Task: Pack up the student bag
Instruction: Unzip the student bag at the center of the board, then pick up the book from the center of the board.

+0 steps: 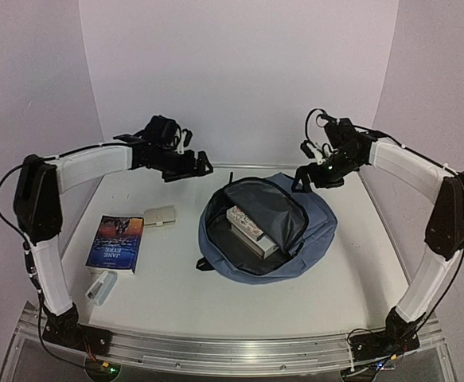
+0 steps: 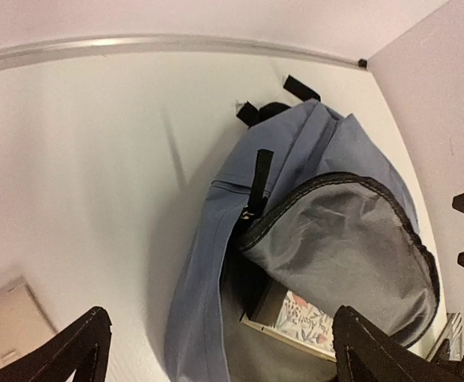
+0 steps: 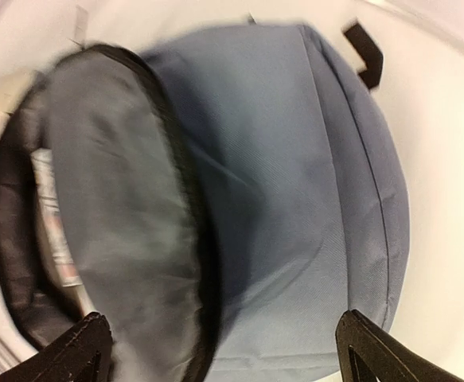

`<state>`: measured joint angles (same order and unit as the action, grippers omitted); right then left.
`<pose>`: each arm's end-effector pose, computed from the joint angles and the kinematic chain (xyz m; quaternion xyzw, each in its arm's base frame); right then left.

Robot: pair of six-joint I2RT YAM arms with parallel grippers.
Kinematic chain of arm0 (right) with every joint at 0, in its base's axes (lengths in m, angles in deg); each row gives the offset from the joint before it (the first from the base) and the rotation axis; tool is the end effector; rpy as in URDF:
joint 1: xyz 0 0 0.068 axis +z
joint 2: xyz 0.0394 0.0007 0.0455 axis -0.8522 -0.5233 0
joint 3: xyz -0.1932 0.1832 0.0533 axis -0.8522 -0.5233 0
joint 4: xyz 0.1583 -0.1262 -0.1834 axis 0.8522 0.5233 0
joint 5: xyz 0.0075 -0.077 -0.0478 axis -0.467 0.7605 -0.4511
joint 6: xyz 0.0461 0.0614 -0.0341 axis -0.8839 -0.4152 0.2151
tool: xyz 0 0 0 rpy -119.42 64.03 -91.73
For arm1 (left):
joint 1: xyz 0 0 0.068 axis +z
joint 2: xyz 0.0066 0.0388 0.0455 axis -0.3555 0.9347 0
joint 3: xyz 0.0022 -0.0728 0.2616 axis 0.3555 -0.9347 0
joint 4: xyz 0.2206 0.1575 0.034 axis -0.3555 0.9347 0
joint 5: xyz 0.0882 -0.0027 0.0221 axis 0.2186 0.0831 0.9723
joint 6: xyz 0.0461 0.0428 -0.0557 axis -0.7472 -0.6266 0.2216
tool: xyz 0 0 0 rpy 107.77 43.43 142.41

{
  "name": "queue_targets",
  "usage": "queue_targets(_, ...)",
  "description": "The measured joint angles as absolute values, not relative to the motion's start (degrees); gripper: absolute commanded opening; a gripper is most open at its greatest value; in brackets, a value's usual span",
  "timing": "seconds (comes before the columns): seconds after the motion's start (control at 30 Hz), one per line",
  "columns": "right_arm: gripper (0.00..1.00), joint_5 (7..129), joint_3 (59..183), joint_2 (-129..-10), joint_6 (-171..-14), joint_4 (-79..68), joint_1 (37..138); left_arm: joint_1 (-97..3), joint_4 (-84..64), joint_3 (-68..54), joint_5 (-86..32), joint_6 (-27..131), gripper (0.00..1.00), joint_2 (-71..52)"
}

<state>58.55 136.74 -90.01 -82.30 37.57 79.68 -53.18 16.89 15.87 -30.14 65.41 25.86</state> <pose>0.3853 0.1736 0.2669 -0.2447 0.9089 0.1908 0.2787 0.4045 -0.2735 0.2526 0.1026 0.8984 -0.2789 0.3234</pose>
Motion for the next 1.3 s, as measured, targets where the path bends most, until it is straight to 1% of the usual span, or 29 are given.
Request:
queue_targets(0.2,0.98,53.72,137.95,-83.82,-83.82,37.06,79.68,-49.33,17.2,1.45,-25.69,69.68,1.0,10.68)
queue_targets(0.4,0.98,50.45,137.27,-83.19,-87.85,36.47,79.68,-43.69,21.07,-17.14,-21.28,73.28,1.0,1.57)
queue_targets(0.5,0.98,47.84,135.85,-83.03,-88.82,36.12,79.68,-40.25,23.37,-23.2,-19.13,74.9,1.0,-2.21)
queue_targets(0.73,0.98,43.24,132.56,-82.5,-89.62,35.34,79.68,-35.33,25.48,-30.95,-14.85,77.97,1.0,-8.31)
queue_targets(0.97,0.98,40.73,130.47,-81.03,-89.96,34.78,79.68,-30.75,25.76,-36.75,-13.85,78.74,1.0,-8.69)
queue_targets(1.3,0.98,38.87,130.28,-80.42,-90.48,33.9,79.68,-25.18,24.99,-37.71,-15.24,78.74,1.0,-6.5)
